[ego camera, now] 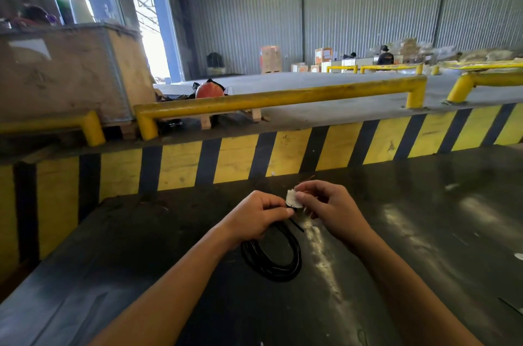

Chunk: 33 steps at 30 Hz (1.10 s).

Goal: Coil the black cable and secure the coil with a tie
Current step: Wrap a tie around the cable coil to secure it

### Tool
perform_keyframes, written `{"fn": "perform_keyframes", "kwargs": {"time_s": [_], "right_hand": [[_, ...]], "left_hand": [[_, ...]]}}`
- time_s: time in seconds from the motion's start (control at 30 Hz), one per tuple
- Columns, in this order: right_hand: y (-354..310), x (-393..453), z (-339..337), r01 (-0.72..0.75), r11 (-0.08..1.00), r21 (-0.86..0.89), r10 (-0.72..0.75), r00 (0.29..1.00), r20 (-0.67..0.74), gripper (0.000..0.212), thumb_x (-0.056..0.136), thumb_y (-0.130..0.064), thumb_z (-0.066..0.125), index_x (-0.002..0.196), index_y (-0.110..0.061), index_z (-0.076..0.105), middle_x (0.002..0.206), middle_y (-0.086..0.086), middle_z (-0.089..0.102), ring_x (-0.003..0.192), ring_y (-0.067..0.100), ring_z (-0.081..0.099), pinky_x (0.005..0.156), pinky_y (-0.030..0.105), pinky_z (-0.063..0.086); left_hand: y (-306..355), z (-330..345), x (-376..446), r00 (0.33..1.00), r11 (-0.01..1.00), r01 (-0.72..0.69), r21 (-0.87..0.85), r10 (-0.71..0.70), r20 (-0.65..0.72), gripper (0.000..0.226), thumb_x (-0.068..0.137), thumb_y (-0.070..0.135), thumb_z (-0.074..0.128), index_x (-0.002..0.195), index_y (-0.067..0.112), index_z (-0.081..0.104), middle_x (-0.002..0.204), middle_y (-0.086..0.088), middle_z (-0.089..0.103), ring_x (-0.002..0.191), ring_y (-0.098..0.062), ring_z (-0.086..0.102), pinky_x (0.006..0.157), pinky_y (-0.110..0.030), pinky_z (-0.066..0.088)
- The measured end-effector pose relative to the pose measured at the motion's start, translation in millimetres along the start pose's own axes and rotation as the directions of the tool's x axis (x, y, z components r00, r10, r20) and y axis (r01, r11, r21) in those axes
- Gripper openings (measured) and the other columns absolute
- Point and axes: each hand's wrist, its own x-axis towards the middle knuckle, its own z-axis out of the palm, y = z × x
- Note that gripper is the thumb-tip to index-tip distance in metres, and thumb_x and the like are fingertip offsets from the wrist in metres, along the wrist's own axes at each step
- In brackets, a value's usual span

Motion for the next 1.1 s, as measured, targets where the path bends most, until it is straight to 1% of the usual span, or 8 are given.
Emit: {"fn": "perform_keyframes", "kwargs": {"time_s": [0.17,0.27,0.37,0.5,0.63,0.8,0.97,1.1], "right_hand": [[-9.9,-0.9,-20.8,0.075,0.990,-0.122,-0.049,0.978,0.202,0.038,0.083,-0.018,0.070,0.120,-0.022,0.062,0.097,-0.007,0.067,0.082,0.001,0.065,0.075,0.019,0.052],[-16.2,3.4,-23.8,0.148,0.967,-0.210,-0.119,0.982,0.144,0.025,0.084,-0.018,0.068,0.109,-0.019,0.069,0.095,-0.005,0.071,0.086,0.005,0.066,0.079,0.023,0.053],[-17.1,3.9,-22.4,0.185,0.954,-0.234,-0.165,0.981,0.103,0.013,0.088,-0.020,0.063,0.098,-0.022,0.072,0.085,-0.004,0.072,0.073,0.006,0.064,0.067,0.022,0.052],[-10.1,4.4,-12.5,0.178,0.948,-0.265,-0.208,0.974,-0.089,0.010,0.091,-0.019,0.058,0.091,-0.021,0.069,0.082,0.001,0.065,0.069,0.010,0.058,0.061,0.017,0.044],[-8.5,10.6,-9.2,-0.005,0.998,0.067,0.026,0.946,-0.322,0.019,0.097,-0.021,0.048,0.088,-0.016,0.064,0.066,0.003,0.058,0.055,0.009,0.053,0.053,0.026,0.040],[-12.7,6.8,-7.7,0.019,0.957,0.291,0.076,0.946,-0.314,0.019,0.098,-0.021,0.044,0.090,-0.016,0.060,0.063,0.003,0.064,0.050,0.007,0.059,0.048,0.020,0.050],[-11.1,4.5,-18.1,0.086,0.987,0.139,-0.041,0.953,-0.301,0.011,0.096,-0.017,0.047,0.097,-0.017,0.058,0.088,0.002,0.069,0.076,0.011,0.072,0.067,0.023,0.059],[-9.8,0.5,-18.4,0.155,0.961,-0.229,-0.218,0.935,-0.279,0.010,0.093,-0.017,0.050,0.095,-0.025,0.055,0.080,-0.014,0.061,0.076,-0.009,0.062,0.064,0.009,0.050]], "left_hand": [[13.5,-8.5,2.8,1.000,1.000,-0.011,0.002,0.011,0.003,0.017,0.094,0.018,0.057,0.091,0.006,0.069,0.052,0.004,0.048,0.035,-0.003,0.038,0.034,-0.014,0.030],[20.9,-9.1,4.1,0.999,0.999,-0.031,0.031,0.031,0.014,0.017,0.094,0.019,0.056,0.086,0.012,0.069,0.049,0.009,0.048,0.035,-0.003,0.037,0.034,-0.014,0.030],[28.6,-8.5,4.9,0.998,0.997,-0.054,0.055,0.052,0.027,0.020,0.095,0.019,0.055,0.080,0.019,0.068,0.050,0.009,0.050,0.036,-0.003,0.039,0.035,-0.013,0.032],[36.6,-3.0,5.8,0.996,0.991,-0.093,0.093,0.091,0.023,0.018,0.095,0.014,0.053,0.081,0.011,0.063,0.046,0.012,0.048,0.036,0.001,0.040,0.037,-0.011,0.032],[42.4,6.4,2.5,0.989,0.977,-0.147,0.156,0.142,0.043,0.016,0.095,0.010,0.053,0.082,0.008,0.063,0.054,0.007,0.048,0.039,0.002,0.042,0.041,-0.008,0.033],[40.1,11.3,-0.2,0.988,0.974,-0.149,0.172,0.154,-0.016,0.015,0.095,0.013,0.054,0.086,0.004,0.063,0.056,0.001,0.047,0.039,0.000,0.040,0.041,-0.011,0.033],[37.8,5.8,-2.4,0.973,0.988,-0.155,-0.023,0.148,-0.176,0.012,0.098,0.016,0.048,0.097,0.007,0.057,0.060,-0.013,0.042,0.039,-0.010,0.036,0.035,-0.018,0.030],[41.6,8.3,-2.8,0.960,0.974,-0.208,-0.086,0.187,-0.208,0.015,0.098,0.006,0.043,0.101,0.012,0.057,0.064,-0.016,0.042,0.041,-0.016,0.034,0.034,-0.019,0.029]]}}
